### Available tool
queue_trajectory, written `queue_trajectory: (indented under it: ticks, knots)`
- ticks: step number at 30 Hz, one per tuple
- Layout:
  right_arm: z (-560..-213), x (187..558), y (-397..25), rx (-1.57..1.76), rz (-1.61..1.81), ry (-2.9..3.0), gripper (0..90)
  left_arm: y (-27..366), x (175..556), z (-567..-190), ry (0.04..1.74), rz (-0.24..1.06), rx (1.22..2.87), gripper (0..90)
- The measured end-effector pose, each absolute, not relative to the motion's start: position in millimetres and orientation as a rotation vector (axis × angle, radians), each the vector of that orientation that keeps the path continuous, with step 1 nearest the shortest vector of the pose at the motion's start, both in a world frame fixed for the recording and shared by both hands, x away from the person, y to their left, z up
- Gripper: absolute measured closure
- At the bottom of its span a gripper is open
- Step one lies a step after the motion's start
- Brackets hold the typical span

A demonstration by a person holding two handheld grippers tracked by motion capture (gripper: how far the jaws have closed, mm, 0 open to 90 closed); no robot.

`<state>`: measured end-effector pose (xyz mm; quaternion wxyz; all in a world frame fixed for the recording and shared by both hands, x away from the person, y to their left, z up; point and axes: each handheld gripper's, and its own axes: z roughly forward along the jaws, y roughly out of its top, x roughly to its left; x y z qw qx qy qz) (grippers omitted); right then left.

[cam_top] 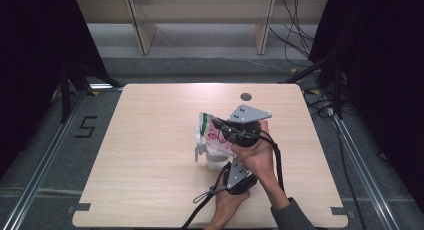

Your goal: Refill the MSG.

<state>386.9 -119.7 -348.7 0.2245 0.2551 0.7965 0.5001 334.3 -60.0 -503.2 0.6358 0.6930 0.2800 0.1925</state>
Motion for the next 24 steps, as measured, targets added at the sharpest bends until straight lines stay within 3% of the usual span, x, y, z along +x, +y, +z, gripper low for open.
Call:
queue_trajectory:
  ticks: [24]
  knots:
    - [-347.3, 385.4, -118.3, 0.712, 1.384, 2.207, 88.3, -60.6, 334.3, -501.3, 0.633, 0.439, 1.575, 80.3]
